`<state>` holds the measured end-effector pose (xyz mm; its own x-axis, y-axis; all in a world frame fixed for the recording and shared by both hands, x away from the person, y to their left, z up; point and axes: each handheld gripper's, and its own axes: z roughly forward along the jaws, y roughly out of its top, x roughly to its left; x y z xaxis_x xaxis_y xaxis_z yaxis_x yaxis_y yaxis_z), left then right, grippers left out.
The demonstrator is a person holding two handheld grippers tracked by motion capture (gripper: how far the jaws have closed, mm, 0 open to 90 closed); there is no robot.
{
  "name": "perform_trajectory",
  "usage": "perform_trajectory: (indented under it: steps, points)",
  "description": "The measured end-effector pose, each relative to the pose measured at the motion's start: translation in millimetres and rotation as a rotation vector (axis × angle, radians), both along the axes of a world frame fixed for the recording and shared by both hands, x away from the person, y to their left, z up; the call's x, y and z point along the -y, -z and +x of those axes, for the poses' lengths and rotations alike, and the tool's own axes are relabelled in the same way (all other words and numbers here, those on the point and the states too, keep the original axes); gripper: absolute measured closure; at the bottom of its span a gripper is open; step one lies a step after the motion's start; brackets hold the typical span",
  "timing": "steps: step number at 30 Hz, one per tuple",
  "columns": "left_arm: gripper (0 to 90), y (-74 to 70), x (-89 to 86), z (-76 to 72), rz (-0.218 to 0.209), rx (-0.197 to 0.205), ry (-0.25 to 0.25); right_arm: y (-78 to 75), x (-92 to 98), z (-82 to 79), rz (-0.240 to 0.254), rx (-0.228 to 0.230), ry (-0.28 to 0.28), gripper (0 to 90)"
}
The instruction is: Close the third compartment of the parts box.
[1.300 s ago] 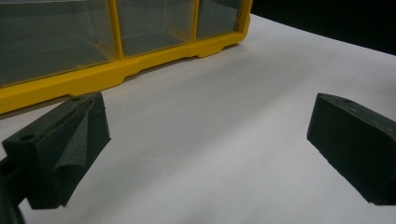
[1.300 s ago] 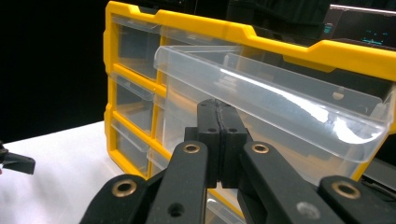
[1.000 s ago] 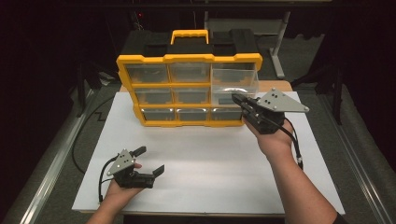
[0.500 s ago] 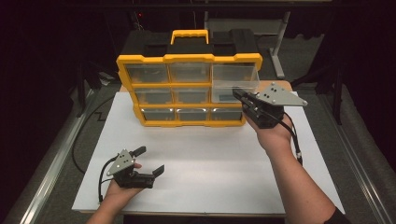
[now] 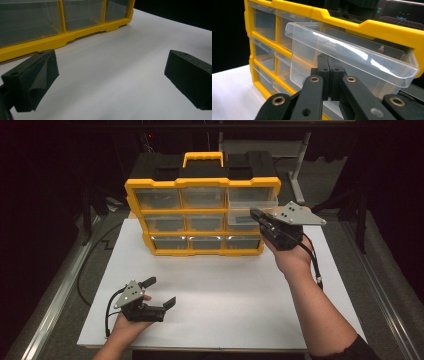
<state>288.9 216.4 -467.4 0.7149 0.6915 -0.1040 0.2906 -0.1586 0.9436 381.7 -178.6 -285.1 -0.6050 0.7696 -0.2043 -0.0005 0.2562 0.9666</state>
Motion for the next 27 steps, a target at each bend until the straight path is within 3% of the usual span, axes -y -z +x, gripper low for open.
perform_trajectory:
  steps: [27]
  points:
    - [0.5, 0.1, -0.1, 0.1, -0.001, -0.001, 0.000, -3.1, -5.2, 33.1, -0.022, -0.003, 0.056, 90.0]
